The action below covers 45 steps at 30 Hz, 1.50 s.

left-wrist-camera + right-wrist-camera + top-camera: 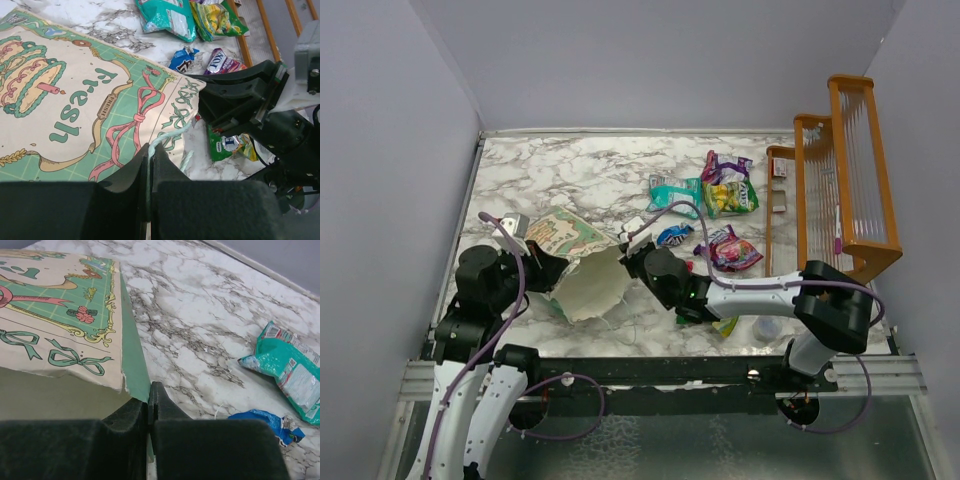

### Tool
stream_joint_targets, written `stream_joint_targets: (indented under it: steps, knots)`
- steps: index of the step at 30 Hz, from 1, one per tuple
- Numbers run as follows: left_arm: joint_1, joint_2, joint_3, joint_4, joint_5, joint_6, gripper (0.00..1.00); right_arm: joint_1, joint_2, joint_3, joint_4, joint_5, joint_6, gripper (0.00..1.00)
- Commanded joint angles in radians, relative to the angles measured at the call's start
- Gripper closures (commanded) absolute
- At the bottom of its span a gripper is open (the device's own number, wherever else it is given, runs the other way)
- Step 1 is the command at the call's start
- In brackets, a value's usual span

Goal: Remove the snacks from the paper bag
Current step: Adjust the paper bag at the center of the board.

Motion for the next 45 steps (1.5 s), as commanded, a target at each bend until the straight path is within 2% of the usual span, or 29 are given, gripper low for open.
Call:
stream_joint_targets:
  steps: [1,7,10,18,22,25,28,31,34,39,42,45]
  knots:
    - [0.007,0.044,0.012,-0.004,0.016,-0.002,1.00,0.000,-0.088,-0.058,-0.054,0.011,0.103,0.99]
    - [0.005,0.062,0.038,-0.057,0.004,-0.001,1.00,0.030,-0.163,-0.127,-0.124,-0.098,0.252,0.99]
    - [0.007,0.032,0.038,-0.106,-0.027,-0.021,1.00,0.035,-0.203,-0.150,-0.133,-0.156,0.253,0.97]
    - [0.007,-0.119,-0.041,-0.176,-0.088,-0.156,1.00,0.035,-0.256,-0.239,-0.102,-0.173,0.145,0.73]
    - [0.006,-0.166,-0.138,-0.023,0.076,-0.307,1.00,0.034,-0.241,-0.230,-0.121,-0.153,0.149,0.61]
    - [0.007,-0.165,-0.231,0.205,0.209,-0.496,1.00,0.035,-0.250,-0.216,-0.143,-0.141,0.145,0.46]
    - [0.006,-0.153,-0.331,0.429,0.251,-0.645,1.00,0.034,-0.278,-0.207,-0.156,-0.108,0.121,0.30]
    - [0.005,-0.084,-0.384,0.573,0.276,-0.703,1.00,0.016,-0.307,-0.197,-0.182,-0.066,0.097,0.21]
    - [-0.005,-0.012,-0.365,0.558,0.278,-0.651,1.00,0.002,-0.348,-0.208,-0.212,-0.067,0.076,0.18]
    - [-0.127,0.060,-0.359,0.526,0.208,-0.586,1.00,-0.005,-0.494,-0.254,-0.316,-0.051,0.085,0.14]
    - [-0.301,0.171,-0.351,0.474,0.087,-0.542,1.00,-0.007,-0.590,-0.259,-0.391,0.001,0.078,0.12]
    - [-0.499,0.309,-0.360,0.513,-0.018,-0.547,1.00,-0.008,-0.683,-0.260,-0.444,0.032,0.073,0.11]
